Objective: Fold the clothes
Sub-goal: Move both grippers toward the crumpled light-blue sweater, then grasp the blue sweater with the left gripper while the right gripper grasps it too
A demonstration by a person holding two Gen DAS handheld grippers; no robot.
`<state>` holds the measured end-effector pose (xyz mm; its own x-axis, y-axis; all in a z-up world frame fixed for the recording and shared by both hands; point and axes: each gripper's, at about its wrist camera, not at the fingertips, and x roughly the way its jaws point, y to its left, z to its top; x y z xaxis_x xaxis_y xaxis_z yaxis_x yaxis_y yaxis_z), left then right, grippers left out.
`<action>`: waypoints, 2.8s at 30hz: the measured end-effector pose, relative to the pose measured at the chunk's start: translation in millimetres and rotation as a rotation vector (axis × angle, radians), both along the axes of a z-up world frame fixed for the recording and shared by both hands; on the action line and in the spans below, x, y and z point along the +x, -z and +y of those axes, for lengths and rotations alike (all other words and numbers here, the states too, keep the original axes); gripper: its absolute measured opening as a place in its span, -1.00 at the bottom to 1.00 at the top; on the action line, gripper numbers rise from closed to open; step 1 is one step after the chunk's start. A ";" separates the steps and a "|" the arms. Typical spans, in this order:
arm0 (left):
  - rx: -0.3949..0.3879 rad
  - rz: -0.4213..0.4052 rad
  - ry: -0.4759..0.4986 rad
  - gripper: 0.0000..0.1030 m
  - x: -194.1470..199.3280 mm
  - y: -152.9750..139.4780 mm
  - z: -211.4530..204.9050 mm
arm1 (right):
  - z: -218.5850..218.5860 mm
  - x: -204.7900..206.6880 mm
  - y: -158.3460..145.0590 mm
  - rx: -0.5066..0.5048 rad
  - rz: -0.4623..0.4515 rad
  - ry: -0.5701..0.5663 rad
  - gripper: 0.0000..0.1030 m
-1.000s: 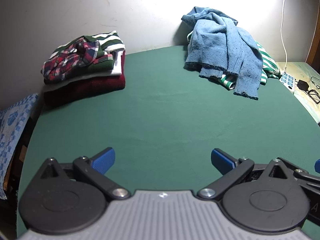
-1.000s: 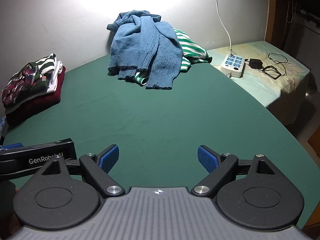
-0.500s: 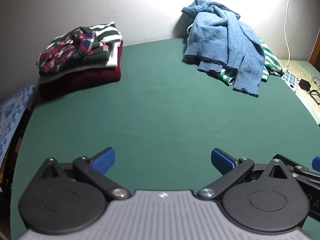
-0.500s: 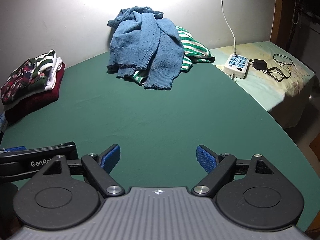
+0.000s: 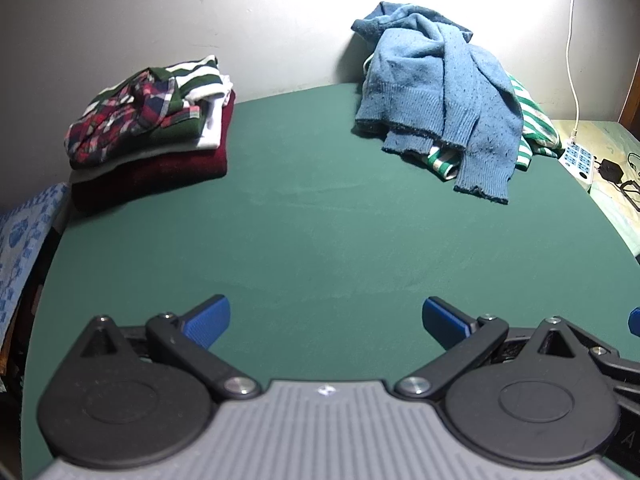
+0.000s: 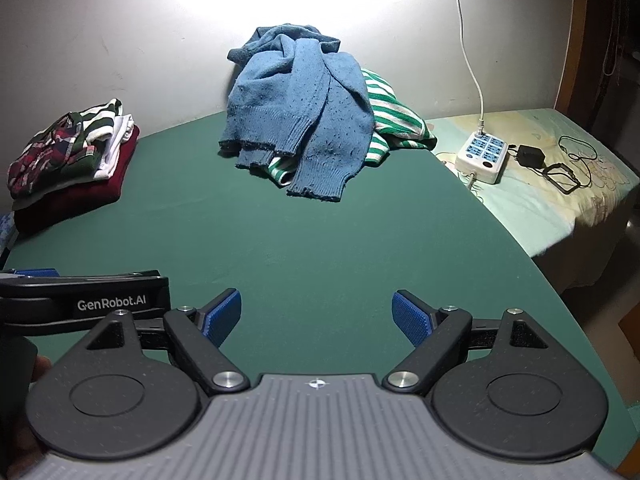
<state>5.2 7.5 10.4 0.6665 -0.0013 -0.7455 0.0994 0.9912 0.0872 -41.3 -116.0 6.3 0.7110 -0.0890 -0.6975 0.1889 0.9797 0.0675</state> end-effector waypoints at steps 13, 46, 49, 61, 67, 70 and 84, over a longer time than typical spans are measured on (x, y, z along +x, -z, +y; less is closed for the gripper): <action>0.061 -0.066 -0.004 0.99 34.9 -38.2 -13.9 | -16.1 39.7 -43.1 0.002 -0.065 -0.060 0.64; 0.056 -0.010 0.046 0.99 155.2 -20.4 -62.3 | -70.1 155.3 -30.2 -0.047 -0.062 -0.147 0.43; 0.078 -0.017 0.073 0.99 181.6 -16.2 -64.6 | -80.7 186.9 -29.6 -0.073 -0.086 -0.123 0.43; 0.013 0.031 0.136 0.99 253.9 -0.3 -95.1 | -114.3 288.1 -16.8 -0.132 -0.154 -0.041 0.42; 0.051 0.020 0.209 0.99 261.8 14.3 -134.8 | -126.1 303.7 -13.4 -0.114 -0.159 -0.099 0.25; -0.005 0.040 0.227 0.99 266.9 17.9 -139.9 | -131.6 305.5 -11.1 -0.081 -0.171 -0.124 0.24; -0.118 0.041 0.257 0.49 265.6 23.2 -136.8 | -118.2 334.0 2.5 -0.066 -0.230 -0.232 -0.12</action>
<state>270.8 -129.3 -12.9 0.6023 -0.2549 -0.7565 0.3499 0.9360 -0.0368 292.7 -234.1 3.8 0.8557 0.0542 -0.5146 -0.0527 0.9985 0.0175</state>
